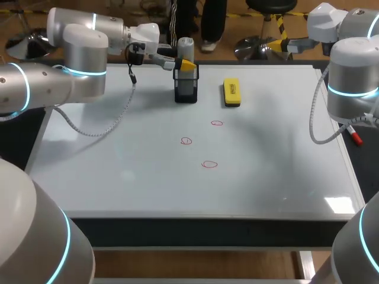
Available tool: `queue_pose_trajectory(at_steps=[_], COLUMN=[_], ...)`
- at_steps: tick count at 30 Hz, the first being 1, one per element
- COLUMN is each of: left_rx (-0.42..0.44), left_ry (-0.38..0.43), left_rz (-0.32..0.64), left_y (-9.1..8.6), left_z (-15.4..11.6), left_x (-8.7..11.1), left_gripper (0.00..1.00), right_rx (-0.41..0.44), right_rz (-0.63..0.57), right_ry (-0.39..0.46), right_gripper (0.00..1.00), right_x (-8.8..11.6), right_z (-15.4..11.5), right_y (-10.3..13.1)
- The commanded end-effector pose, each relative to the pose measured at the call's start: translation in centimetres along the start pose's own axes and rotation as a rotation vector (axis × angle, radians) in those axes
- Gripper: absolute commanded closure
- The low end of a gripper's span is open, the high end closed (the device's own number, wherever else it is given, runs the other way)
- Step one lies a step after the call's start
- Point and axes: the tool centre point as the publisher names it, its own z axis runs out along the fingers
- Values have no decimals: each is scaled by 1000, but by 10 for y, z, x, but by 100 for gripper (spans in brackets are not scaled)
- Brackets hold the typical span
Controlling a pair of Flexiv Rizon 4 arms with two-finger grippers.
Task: Pick up the inspection probe, press it on each red-marked spot on the whiteboard one by one, put down the probe, pick up the eraser, and wipe off all the red marks.
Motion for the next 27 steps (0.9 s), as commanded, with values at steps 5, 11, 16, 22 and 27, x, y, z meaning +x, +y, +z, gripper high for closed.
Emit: queue_pose_trajectory(at_steps=[5,11,16,22,27], left_rx=[29,53,66,67,72], left_ry=[2,15,28,53,56], left_rz=[18,51,74,96,110], left_y=[-11,-27,-43,-58,-71], left_z=[-9,-13,-14,-16,-23], left_x=[0,7,16,26,30], left_gripper=[100,100,100,100,100], right_rx=[2,2,2,2,2], right_rz=[0,0,0,0,0], right_ry=[1,1,1,1,1], right_gripper=[0,0,0,0,0], right_x=[0,0,0,0,0], right_z=[0,0,0,0,0], right_y=[0,0,0,0,0])
